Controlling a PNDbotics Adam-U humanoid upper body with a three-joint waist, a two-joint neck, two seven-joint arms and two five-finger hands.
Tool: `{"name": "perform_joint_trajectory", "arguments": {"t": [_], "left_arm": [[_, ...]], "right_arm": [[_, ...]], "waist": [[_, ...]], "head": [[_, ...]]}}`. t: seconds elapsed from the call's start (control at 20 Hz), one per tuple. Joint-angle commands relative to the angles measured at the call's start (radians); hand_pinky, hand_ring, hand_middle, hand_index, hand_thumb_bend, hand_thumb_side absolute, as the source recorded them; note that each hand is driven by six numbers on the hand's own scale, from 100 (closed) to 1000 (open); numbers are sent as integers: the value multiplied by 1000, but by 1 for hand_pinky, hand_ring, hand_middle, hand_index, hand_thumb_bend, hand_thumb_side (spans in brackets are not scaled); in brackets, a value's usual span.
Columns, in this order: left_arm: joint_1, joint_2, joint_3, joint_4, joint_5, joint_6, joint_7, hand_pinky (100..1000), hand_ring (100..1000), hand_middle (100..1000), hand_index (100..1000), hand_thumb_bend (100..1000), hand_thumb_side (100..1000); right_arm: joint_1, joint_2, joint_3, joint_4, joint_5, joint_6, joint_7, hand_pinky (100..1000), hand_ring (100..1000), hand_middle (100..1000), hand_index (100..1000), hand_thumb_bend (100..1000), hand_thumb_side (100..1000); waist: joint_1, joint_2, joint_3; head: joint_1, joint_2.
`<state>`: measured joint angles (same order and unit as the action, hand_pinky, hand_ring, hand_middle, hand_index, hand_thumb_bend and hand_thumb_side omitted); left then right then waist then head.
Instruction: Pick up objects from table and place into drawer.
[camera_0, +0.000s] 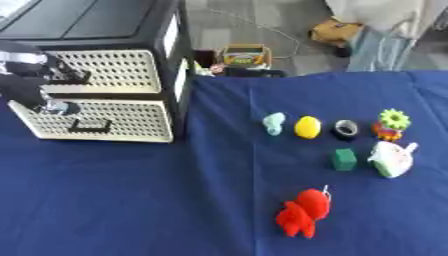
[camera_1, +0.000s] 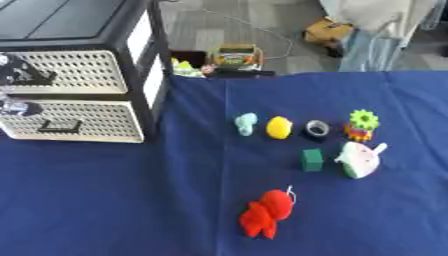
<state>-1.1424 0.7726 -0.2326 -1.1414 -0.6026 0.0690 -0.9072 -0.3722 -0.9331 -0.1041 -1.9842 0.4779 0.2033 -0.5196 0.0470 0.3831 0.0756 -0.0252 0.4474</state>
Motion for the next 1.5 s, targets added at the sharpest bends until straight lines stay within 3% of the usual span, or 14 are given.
{"name": "perform_joint_trajectory", "arguments": {"t": [0.05, 0.9, 1.5], "left_arm": [[-11, 23, 0, -1, -8, 2, 0, 100, 100, 100, 854, 394, 431], [20, 45, -6, -25, -8, 15, 1, 100, 100, 100, 833, 392, 444], [108, 118, -13, -124, 45, 82, 71, 100, 100, 100, 827, 383, 449]], "right_arm": [[-7, -23, -16, -16, -7, -2, -6, 634, 715, 696, 731, 100, 1000], [-3, -21, -19, -16, -11, -1, -16, 634, 714, 694, 731, 100, 1000], [-1, -20, -21, -16, -13, -3, -20, 634, 713, 694, 731, 100, 1000]], "waist": [[-2, -18, 2], [-9, -21, 8], [-12, -23, 13]], "head": [[1, -5], [3, -2], [2, -7]]}}
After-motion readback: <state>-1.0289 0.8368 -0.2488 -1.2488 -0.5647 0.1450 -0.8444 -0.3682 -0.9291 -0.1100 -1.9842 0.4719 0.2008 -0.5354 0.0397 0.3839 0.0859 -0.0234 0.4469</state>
